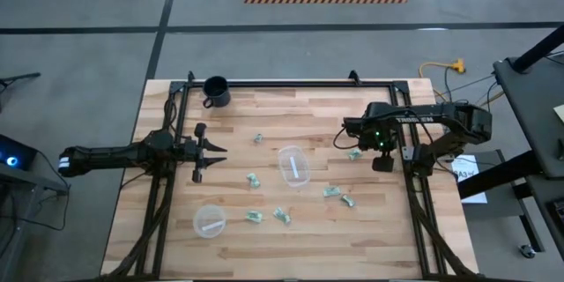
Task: Pick and place items into bin
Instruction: Put the stevia packet into the transparent bin
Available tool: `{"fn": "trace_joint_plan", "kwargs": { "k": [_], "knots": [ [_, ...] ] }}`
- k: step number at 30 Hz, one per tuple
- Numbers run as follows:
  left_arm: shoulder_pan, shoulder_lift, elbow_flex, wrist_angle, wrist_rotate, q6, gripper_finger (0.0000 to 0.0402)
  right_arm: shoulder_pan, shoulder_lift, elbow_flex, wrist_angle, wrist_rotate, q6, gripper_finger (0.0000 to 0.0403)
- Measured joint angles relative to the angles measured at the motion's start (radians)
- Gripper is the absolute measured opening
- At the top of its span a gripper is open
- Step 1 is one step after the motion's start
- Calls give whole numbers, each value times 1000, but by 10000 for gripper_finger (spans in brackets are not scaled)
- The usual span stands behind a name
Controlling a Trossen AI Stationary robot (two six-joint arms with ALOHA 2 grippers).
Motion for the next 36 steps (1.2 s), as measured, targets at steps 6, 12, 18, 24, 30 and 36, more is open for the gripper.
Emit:
{"fn": "trace_joint_plan", "kwargs": {
  "k": [6,12,18,24,30,36],
  "knots": [
    [0,0,0,0,0,0,94,0,-8,-5,60,14,-10,286],
    [0,0,0,0,0,0,94,0,-23,-12,60,43,-7,281],
    [0,0,0,0,0,0,94,0,-23,-15,64,50,-7,281],
    [0,0,0,0,0,0,94,-1,-23,-20,64,70,-7,276],
    [0,0,0,0,0,0,94,0,-21,-13,63,49,-9,276],
    [0,0,0,0,0,0,94,5,-50,29,178,-81,-38,274]
  ]
}}
